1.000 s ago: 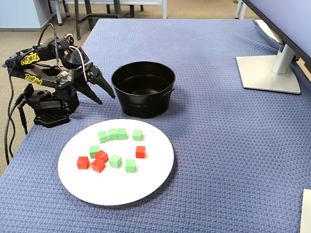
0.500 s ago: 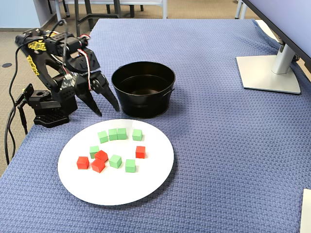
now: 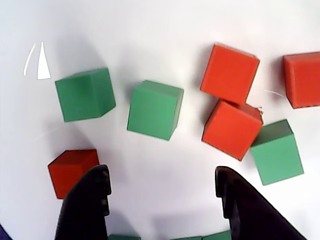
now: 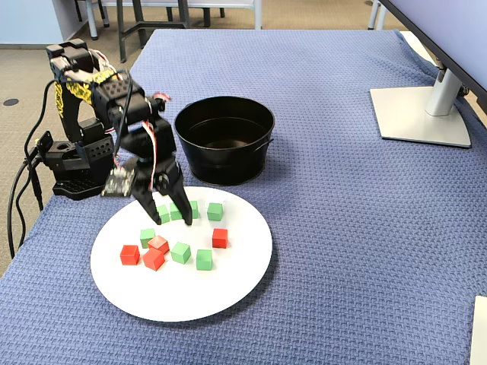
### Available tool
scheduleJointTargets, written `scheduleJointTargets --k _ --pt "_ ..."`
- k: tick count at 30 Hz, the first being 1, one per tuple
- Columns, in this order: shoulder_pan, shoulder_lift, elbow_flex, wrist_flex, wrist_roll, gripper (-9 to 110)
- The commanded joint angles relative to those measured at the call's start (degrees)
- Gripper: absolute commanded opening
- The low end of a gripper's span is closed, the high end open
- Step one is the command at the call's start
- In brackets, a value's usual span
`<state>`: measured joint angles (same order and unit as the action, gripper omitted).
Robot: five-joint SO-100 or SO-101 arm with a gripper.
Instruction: Pick up the green cubes from the white plate and place them in the black recipient
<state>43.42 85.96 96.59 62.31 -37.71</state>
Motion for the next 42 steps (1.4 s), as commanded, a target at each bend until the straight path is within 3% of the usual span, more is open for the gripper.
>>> scheduleJointTargets --k 1,6,42 --pt "0.79 -4.75 -7.65 0.44 -1.32 21" --pt "-0.09 -7.56 -9.76 0.62 -1.76 24" --pt "-1.76 -24.52 -25.22 3.87 1.58 18"
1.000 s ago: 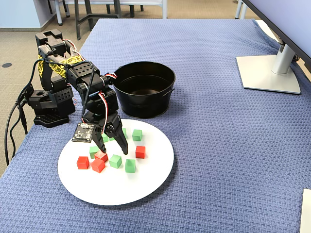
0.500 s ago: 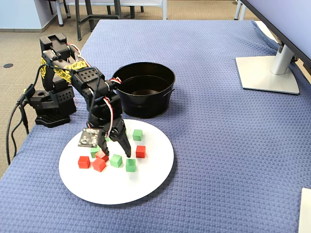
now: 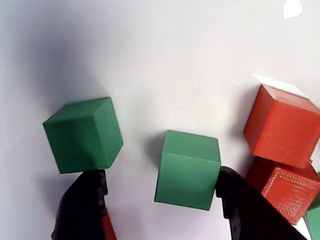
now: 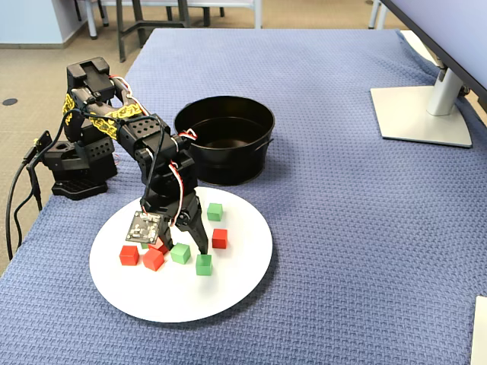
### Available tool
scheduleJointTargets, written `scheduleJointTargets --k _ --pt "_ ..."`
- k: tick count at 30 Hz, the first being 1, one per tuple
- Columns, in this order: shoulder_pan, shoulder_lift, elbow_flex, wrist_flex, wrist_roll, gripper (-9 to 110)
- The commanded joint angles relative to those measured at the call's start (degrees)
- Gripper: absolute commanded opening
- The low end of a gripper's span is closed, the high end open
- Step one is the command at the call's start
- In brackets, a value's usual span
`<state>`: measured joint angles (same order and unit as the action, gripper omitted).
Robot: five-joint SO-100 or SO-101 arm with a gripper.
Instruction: Pick up the green cubes from the white plate and place them in the black recipient
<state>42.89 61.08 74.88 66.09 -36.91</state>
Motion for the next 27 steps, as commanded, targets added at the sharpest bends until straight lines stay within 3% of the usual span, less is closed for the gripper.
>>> scheduleJointTargets --k 1,9,16,27 --pt "-1.32 0.09 -3.52 0.09 0.79 18" --pt "-1.14 -0.79 -3.52 0.00 0.79 16" --pt "-0.79 -1.76 -4.57 0.00 1.58 0" --pt "0.88 6.06 -8.70 5.27 4.04 0"
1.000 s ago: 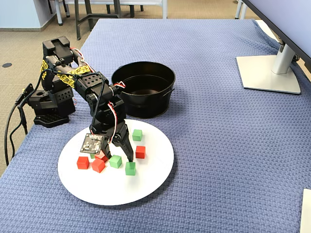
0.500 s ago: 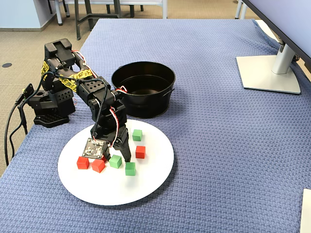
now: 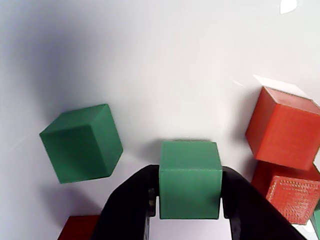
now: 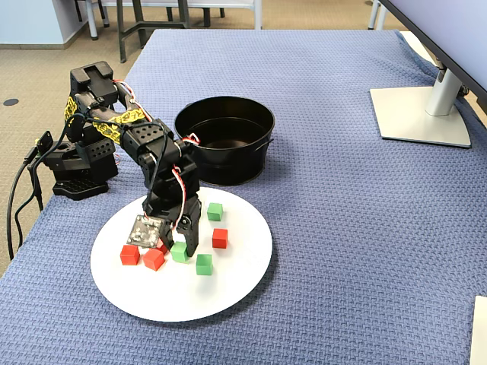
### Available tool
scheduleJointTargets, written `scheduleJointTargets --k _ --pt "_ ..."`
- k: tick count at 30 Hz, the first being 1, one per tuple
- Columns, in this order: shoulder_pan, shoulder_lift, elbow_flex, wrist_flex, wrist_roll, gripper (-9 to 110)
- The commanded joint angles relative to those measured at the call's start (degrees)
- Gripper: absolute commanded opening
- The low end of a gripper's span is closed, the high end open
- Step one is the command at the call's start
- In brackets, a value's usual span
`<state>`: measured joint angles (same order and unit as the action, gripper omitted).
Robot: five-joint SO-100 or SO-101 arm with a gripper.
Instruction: Pick up the green cubes from the white plate and place them in the black recipient
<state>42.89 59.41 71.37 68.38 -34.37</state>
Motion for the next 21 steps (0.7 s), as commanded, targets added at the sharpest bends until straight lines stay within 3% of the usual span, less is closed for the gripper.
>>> scheduleJointTargets --k 1,11,21 --pt "1.14 9.84 -5.63 3.96 1.93 0" --pt "-7.56 34.10 -0.09 13.01 11.25 0" --pt "-38.32 47.64 6.42 16.88 31.38 0"
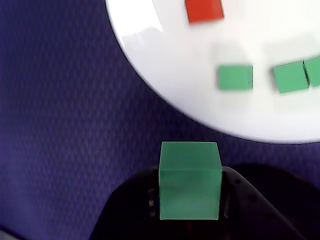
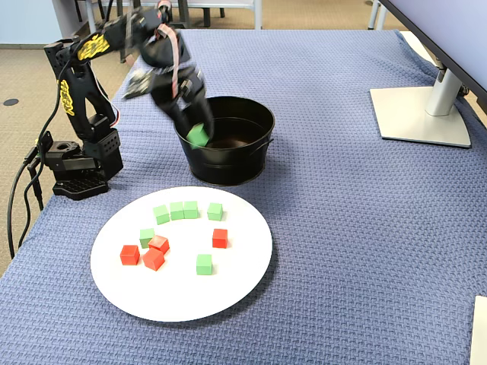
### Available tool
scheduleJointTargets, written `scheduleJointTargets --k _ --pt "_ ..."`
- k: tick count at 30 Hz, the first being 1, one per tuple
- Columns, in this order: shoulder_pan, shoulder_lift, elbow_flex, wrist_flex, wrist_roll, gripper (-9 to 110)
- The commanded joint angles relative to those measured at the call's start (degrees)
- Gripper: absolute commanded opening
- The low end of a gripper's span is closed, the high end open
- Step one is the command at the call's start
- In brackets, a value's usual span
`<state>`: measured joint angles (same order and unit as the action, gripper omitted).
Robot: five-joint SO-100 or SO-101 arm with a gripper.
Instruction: Pick up the green cubes from the white plate and place them in the black recipient
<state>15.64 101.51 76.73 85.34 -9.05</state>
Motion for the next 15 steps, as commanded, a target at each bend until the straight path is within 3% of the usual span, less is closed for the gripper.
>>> scheduleJointTargets --k 1,9,12,15 --pt "-13.89 6.24 2.29 -0.97 7.38 0" --pt "-30.06 1.67 11.25 -9.49 16.00 0" --pt "-32.08 -0.88 10.28 -9.76 13.62 32" --pt "-29.62 -1.05 7.03 -8.09 10.46 38"
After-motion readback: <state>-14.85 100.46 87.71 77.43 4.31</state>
